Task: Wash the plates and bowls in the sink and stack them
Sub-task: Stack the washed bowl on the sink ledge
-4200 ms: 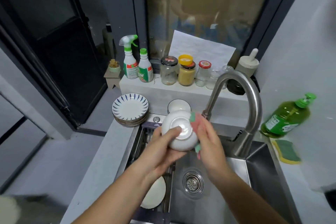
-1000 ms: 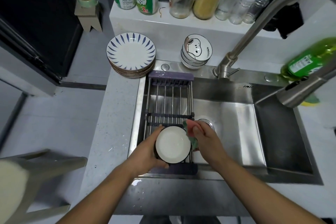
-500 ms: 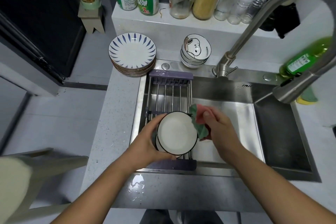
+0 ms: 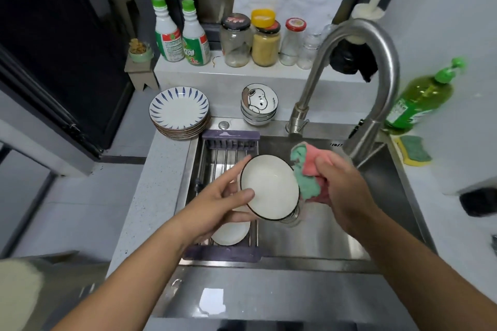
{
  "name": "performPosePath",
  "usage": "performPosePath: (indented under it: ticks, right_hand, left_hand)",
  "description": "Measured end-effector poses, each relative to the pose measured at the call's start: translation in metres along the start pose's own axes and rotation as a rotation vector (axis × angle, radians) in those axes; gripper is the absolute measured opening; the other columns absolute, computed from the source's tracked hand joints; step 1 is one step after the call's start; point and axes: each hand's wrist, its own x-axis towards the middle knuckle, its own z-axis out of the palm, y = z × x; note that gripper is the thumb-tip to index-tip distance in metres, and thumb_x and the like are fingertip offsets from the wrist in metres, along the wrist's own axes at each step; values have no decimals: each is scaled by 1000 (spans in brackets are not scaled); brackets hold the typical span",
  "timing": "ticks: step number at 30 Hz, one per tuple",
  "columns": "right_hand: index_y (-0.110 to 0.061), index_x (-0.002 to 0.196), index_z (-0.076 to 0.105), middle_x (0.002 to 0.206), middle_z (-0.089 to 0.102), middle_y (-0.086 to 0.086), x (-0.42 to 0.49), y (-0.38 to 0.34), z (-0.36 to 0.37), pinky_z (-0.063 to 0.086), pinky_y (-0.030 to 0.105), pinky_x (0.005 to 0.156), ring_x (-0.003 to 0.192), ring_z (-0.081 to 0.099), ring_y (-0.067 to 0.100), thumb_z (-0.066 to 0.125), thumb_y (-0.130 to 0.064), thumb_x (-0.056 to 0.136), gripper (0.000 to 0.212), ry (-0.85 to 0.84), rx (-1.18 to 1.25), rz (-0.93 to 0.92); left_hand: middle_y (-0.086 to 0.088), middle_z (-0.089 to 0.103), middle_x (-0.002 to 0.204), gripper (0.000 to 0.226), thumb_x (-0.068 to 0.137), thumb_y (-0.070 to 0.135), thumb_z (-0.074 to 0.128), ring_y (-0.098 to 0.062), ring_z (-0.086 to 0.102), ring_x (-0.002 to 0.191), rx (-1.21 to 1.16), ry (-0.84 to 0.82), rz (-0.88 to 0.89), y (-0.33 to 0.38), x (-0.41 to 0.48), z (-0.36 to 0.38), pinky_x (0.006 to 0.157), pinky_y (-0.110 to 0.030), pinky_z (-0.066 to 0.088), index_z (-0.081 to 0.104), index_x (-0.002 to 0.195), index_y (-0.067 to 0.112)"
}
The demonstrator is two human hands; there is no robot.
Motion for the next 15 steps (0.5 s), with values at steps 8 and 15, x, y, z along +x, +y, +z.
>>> performPosePath:
  ticks: [8, 15]
  right_hand:
    - [-42, 102, 71, 103, 73, -9, -21, -17, -93, 61, 40, 81, 98, 71, 13, 45, -16, 105, 37, -76, -150, -235]
    - [-45, 103, 70, 103, 70, -21, -22, -14, -143, 59, 52, 87, 100, 68, 11, 51, -10, 102, 39, -177, -196, -333]
  left_hand:
    - [3, 66, 135, 68, 90, 9, 76, -20, 69, 112, 310, 90, 141, 30, 8, 72, 81, -41, 63, 51, 141, 45]
    - [5, 54, 146, 96, 69, 63, 76, -9, 54, 133, 812, 188, 225, 64, 16, 119, 117, -40, 42, 38, 155, 42]
